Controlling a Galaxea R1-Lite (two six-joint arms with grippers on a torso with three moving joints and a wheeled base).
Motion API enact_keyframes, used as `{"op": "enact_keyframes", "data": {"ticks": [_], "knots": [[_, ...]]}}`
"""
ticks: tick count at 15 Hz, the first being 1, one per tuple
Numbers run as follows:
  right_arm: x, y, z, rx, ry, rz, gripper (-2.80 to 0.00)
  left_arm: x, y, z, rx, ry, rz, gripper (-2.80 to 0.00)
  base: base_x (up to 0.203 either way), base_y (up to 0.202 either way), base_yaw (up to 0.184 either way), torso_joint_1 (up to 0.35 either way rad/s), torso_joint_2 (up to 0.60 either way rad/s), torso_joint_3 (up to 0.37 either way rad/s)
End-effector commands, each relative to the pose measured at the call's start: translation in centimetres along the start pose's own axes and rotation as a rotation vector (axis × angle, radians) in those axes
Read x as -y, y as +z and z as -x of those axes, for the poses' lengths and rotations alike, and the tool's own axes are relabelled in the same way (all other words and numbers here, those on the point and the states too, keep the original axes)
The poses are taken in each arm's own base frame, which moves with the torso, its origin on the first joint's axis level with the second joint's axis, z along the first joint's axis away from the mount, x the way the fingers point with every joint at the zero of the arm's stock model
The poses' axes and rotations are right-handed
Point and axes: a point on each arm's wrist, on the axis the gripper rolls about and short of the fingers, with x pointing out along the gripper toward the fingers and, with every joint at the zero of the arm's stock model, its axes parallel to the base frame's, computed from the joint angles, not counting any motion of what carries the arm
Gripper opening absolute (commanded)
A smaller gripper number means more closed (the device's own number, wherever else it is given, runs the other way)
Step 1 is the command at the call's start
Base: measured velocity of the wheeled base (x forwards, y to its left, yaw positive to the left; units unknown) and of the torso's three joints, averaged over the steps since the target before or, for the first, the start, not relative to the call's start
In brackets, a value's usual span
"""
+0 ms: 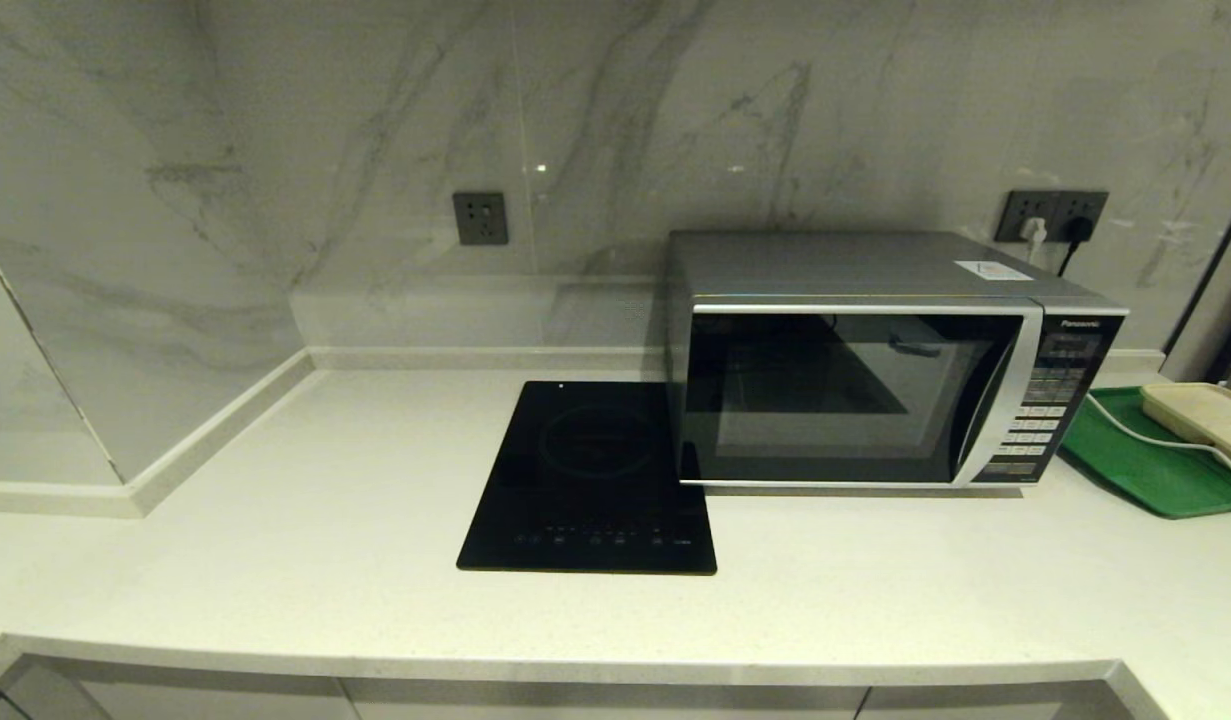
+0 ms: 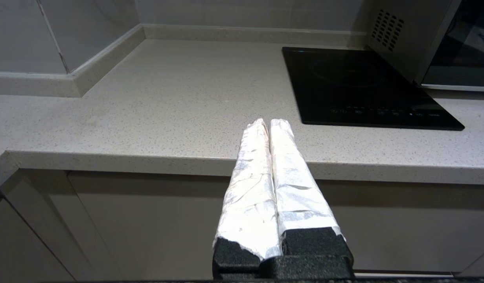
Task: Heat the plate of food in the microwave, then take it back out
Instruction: Open the microwave oven
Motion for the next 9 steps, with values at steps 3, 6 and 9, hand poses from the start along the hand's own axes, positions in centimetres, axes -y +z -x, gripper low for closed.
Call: {"op": "enact_keyframes", "data": {"ticks": [3,6,9], "knots": [[0.00,0.00,0.00,0.001,-0.001,-0.001,-2.80,0.00,0.00,0.00,0.001,0.001,0.001,-2.80,0.000,0.000,0.000,0.000,0.00,0.000],[0.00,-0.04,-0.01,0.000,0.000,-0.001,-2.80,0.00,0.00,0.01,0.002,0.001,0.001,-2.80,0.000,0.000,0.000,0.000,0.00,0.000],[0.00,-0.04,-0.01,0.000,0.000,0.002,-2.80,0.00,0.00,0.00,0.001,0.001,0.001,-2.80,0.000,0.000,0.000,0.000,0.00,0.000]]}}
